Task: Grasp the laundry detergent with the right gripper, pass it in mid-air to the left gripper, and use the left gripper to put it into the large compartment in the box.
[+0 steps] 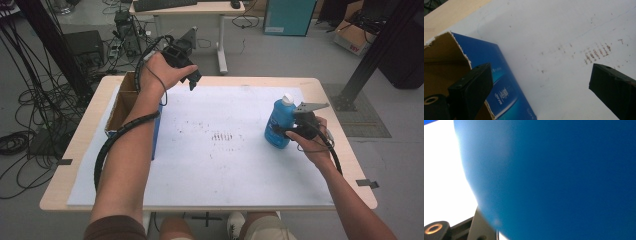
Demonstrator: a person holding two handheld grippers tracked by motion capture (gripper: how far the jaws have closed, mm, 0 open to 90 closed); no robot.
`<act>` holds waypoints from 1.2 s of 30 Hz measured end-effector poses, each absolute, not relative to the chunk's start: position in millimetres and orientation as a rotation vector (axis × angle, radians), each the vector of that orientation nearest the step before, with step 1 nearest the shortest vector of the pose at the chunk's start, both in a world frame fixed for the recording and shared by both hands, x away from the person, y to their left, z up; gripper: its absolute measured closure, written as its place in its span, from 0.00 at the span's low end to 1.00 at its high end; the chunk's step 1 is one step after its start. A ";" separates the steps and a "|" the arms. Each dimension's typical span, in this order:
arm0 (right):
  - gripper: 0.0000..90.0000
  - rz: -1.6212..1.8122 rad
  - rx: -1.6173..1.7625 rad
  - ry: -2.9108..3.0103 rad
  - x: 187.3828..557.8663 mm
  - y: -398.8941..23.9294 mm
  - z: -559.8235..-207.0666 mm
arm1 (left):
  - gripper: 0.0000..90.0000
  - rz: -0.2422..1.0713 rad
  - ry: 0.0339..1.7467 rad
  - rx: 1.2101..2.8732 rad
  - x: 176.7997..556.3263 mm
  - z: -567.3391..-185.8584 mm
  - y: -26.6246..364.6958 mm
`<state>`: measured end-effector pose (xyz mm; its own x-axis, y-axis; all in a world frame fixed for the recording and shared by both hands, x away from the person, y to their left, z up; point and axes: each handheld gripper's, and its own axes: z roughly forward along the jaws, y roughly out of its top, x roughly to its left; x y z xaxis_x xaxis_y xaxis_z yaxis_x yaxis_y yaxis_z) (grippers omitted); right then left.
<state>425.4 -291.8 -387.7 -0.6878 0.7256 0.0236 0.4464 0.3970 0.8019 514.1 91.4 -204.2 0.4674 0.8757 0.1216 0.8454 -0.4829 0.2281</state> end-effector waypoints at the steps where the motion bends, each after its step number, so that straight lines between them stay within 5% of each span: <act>1: 0.50 1.190 1.015 2.331 425.7 -291.1 -387.0 | 0.06 0.340 1.508 2.576 514.3 -202.2 91.7; 19: 0.50 1.276 0.963 2.432 445.8 -248.6 -341.2 | 0.06 0.324 1.216 2.677 514.6 -166.9 92.3; 36: 0.49 1.369 0.681 2.587 464.8 -154.5 -309.5 | 0.06 0.270 0.808 2.834 491.8 -141.7 82.6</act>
<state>464.8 -154.5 -309.5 -0.8884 0.4503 0.0889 0.3267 0.4844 0.8115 491.8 82.6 -141.7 0.8358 0.5350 0.1235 0.5019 -0.8356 0.2233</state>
